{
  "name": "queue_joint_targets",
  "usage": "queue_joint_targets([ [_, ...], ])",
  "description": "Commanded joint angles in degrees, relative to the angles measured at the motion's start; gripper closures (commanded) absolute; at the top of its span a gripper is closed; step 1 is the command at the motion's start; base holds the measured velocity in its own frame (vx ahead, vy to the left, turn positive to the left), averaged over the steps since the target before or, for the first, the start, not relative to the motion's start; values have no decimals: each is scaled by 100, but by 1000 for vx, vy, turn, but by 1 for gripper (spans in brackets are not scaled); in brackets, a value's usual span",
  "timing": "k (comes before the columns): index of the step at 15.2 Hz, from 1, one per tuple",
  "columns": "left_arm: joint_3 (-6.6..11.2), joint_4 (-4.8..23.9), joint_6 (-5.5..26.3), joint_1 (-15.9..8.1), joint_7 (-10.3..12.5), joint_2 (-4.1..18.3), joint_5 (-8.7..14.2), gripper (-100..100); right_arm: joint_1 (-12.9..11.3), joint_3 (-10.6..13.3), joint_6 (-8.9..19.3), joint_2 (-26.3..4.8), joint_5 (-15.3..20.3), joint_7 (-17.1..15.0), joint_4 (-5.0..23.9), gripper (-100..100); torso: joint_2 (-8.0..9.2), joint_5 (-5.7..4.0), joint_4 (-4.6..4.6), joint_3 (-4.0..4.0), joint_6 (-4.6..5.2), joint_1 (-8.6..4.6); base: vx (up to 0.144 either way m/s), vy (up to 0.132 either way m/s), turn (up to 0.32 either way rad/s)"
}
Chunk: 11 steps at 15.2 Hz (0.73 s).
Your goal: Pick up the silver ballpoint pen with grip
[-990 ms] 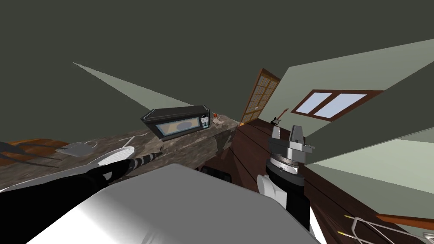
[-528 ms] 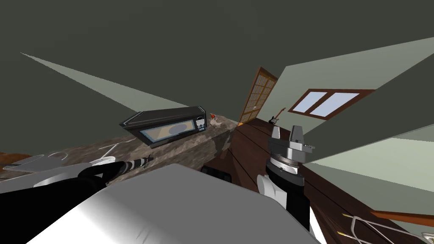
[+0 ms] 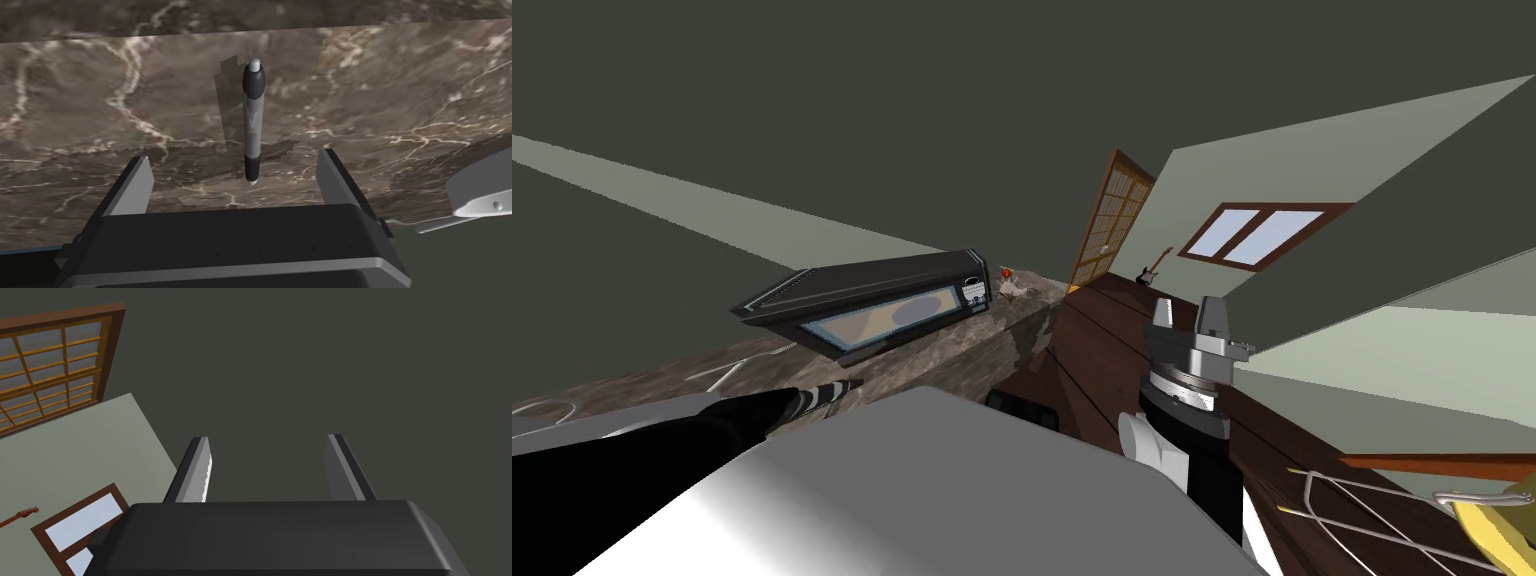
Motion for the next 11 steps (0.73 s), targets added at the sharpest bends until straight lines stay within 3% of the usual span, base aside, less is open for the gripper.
queue_joint_targets([
  [1,0,0,0,0,0,0,0,-100,0,0,0,0,0,0,0,0,0,0,0,0,0,0,-35,7,-30],
  [2,-21,14,0,-22,-1,-16,-10,100,0,0,0,0,0,0,0,0,-2,-1,0,0,-1,-2,-12,3,-1],
  [6,-19,14,1,-20,1,-16,-8,100,1,0,0,0,0,0,0,0,-18,1,-4,-10,1,-5,-3,2,4],
  [10,362,-385,86,410,-2,242,89,100,2,0,0,0,0,0,0,0,-32,-3,-8,-19,-5,-15,39,-15,179],
  [11,261,-268,49,308,-2,169,63,100,2,0,0,0,0,0,0,0,-37,-4,-9,-21,-3,-18,31,-17,63],
])
